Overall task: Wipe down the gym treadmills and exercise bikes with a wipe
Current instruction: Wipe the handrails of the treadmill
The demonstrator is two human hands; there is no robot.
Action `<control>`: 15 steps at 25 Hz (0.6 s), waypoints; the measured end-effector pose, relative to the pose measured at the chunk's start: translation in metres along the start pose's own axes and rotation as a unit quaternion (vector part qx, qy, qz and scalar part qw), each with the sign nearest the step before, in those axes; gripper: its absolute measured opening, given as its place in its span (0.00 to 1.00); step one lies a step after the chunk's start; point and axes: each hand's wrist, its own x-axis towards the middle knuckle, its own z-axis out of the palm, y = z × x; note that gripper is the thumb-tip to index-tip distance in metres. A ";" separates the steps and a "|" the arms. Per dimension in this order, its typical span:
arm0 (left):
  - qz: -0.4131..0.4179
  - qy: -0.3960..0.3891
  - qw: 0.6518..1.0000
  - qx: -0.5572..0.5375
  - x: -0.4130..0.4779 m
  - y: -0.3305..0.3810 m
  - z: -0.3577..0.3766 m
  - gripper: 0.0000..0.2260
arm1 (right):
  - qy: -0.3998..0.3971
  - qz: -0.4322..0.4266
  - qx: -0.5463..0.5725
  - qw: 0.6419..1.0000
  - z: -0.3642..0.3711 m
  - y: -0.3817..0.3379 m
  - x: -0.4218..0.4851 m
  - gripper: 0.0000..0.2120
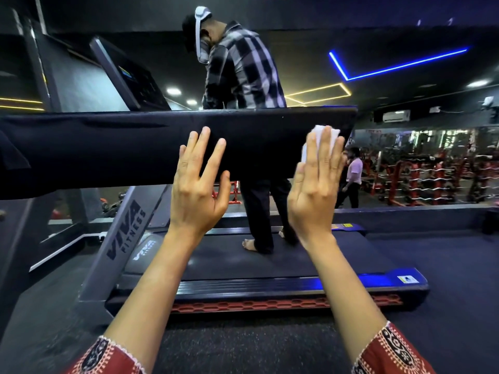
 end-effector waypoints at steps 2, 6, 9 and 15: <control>-0.012 0.000 1.000 0.015 0.001 0.001 0.000 0.20 | -0.030 -0.089 -0.018 0.995 0.002 -0.004 0.001 0.21; -0.060 -0.005 0.997 0.057 0.003 -0.012 -0.008 0.24 | 0.008 0.009 0.010 1.000 0.010 -0.019 0.023 0.22; -0.065 -0.012 0.994 0.083 -0.002 -0.027 -0.019 0.25 | -0.055 -0.134 0.006 0.989 0.025 -0.049 0.019 0.24; -0.120 -0.048 0.984 0.121 -0.019 -0.062 -0.046 0.33 | -0.076 -0.153 0.013 0.985 0.044 -0.090 0.001 0.28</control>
